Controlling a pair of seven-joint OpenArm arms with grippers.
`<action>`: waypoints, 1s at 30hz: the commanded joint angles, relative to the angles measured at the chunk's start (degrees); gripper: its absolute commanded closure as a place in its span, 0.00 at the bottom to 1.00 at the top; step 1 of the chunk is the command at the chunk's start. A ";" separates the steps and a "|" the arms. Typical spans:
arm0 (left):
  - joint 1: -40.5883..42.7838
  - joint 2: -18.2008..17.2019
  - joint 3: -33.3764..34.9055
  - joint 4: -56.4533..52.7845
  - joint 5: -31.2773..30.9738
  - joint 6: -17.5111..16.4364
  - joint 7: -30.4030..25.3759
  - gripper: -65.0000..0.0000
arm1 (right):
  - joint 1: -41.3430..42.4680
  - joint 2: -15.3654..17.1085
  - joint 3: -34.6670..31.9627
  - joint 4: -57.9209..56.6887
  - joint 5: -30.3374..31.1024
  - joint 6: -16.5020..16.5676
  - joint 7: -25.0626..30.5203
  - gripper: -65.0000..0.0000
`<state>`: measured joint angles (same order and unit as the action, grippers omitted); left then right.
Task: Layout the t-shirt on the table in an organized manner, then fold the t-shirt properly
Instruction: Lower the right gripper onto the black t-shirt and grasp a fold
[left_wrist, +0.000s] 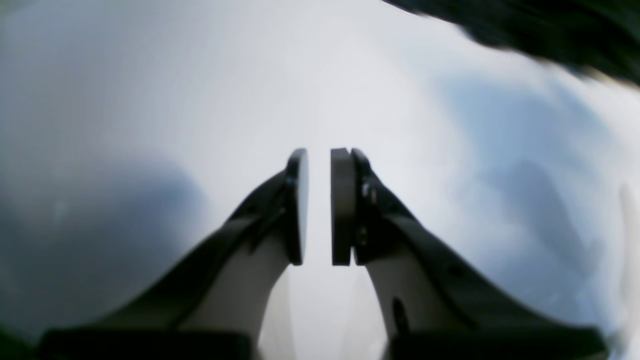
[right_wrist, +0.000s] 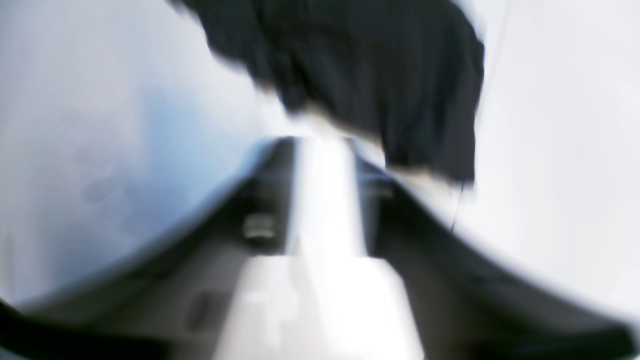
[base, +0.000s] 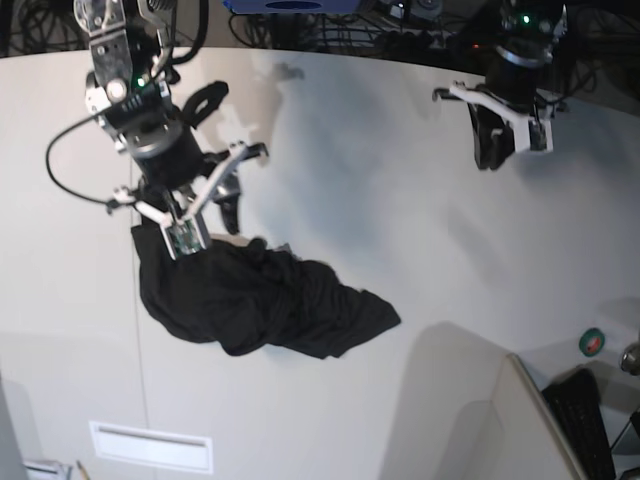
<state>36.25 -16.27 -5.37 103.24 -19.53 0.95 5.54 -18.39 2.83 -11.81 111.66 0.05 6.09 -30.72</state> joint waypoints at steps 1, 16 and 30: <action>-1.22 -0.39 -0.22 1.59 0.23 -0.38 -0.49 0.87 | 2.61 -0.06 -1.51 0.56 0.17 0.11 0.52 0.38; -14.40 -0.04 0.14 -3.59 0.14 -0.38 10.06 0.38 | 29.95 -0.15 -12.58 -29.94 0.08 0.11 -0.88 0.32; -23.11 -0.56 0.40 -15.02 0.23 -0.64 10.06 0.30 | 30.57 1.43 -8.63 -36.71 0.08 -0.07 8.35 1.00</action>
<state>13.50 -16.19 -4.71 87.33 -19.35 0.40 16.93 10.66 4.01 -20.62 74.32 0.08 6.46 -23.88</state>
